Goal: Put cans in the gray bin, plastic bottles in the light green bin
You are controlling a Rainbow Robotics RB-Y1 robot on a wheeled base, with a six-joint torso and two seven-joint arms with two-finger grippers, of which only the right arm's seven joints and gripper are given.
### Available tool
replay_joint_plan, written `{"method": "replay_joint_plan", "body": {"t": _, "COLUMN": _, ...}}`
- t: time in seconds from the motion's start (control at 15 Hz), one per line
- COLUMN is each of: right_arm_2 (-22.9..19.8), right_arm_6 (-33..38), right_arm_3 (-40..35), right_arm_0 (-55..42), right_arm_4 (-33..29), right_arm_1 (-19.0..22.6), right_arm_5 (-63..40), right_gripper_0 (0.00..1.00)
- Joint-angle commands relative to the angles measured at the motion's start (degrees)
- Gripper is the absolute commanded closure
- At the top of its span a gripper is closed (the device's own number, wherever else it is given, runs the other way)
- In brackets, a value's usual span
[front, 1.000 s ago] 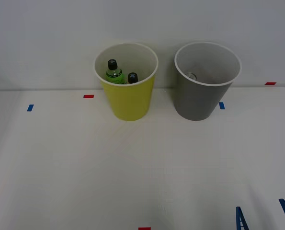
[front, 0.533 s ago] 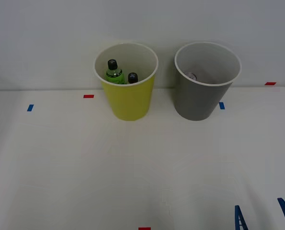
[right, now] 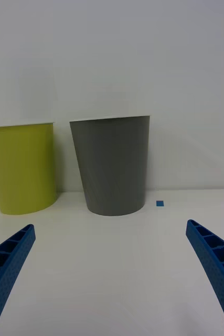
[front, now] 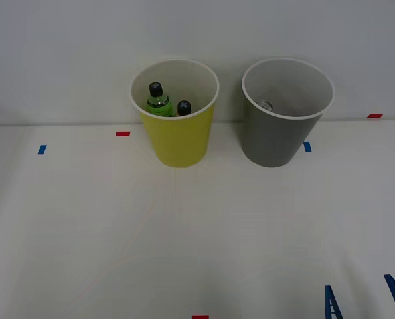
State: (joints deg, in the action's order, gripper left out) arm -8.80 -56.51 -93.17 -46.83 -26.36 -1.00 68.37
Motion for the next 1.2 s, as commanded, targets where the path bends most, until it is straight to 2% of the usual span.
{"method": "replay_joint_plan", "body": {"t": 0.07, "right_arm_2": 0.01, "right_arm_6": -0.01, "right_arm_3": 0.01, "right_arm_0": -0.01, "right_arm_4": -0.01, "right_arm_1": 0.0, "right_arm_5": 0.0, "right_gripper_0": 0.0}}
{"method": "replay_joint_plan", "body": {"t": 1.2, "right_arm_2": 0.01, "right_arm_6": -0.01, "right_arm_3": 0.01, "right_arm_0": -0.01, "right_arm_4": -0.01, "right_arm_1": 0.0, "right_arm_5": 0.0, "right_gripper_0": 0.0}}
